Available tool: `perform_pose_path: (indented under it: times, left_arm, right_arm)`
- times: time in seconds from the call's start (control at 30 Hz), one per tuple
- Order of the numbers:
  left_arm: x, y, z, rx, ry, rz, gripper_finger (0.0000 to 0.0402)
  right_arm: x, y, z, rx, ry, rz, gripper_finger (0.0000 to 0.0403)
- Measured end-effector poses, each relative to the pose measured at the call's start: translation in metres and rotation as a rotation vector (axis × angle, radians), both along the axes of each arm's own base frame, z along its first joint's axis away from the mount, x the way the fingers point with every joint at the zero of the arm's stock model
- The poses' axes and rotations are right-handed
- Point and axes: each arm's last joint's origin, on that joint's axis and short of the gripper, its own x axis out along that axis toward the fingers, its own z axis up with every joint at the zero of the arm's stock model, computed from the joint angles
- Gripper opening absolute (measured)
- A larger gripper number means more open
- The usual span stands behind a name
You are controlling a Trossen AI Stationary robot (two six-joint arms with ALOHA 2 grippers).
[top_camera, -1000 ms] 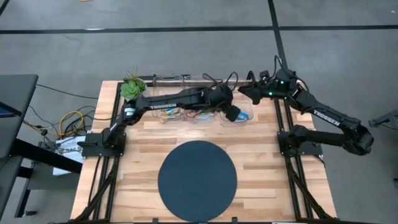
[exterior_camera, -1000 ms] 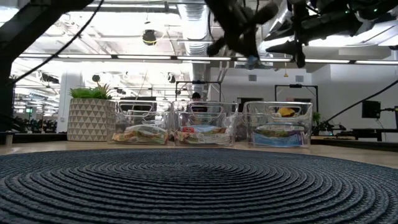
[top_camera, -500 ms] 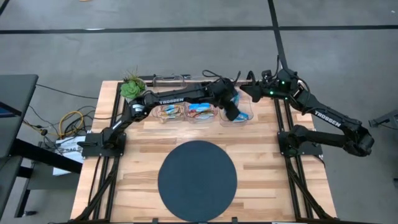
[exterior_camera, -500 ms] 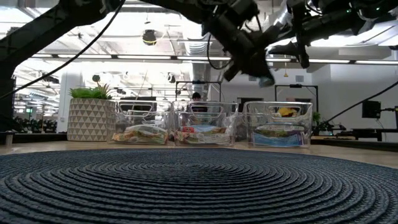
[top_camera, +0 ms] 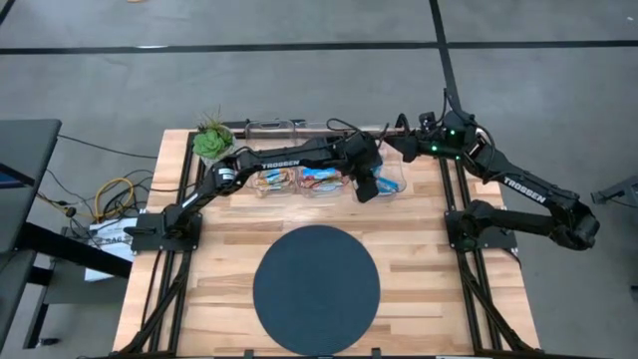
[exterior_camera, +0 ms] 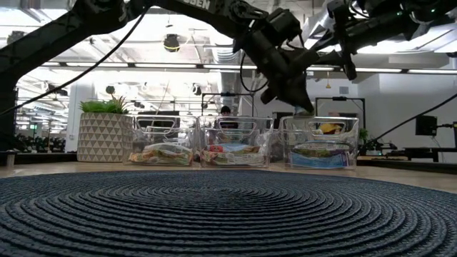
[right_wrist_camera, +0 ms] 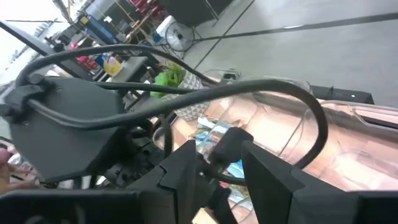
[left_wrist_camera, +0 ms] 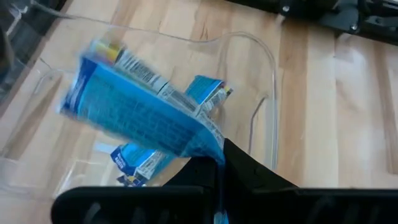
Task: Pick and place Granola Bars by type
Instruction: Put the blue bar into the right transparent bin
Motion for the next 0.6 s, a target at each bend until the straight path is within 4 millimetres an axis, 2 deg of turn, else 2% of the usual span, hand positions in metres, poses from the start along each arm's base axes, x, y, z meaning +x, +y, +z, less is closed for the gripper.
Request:
perform_pose_path:
  times: [0.23,0.6]
  left_arm:
    - [-0.0003,0.0,-0.0002,0.038,0.007,-0.036,0.0019]
    - [-0.0024,0.0001,-0.0022,0.06,0.041,-0.036,0.011]
  right_arm:
    - [-0.0002,-0.0004,-0.0003,-0.001,0.004,-0.015,0.0123]
    - [-0.0003,-0.0005,-0.0005,0.0,0.007,-0.021,0.0123]
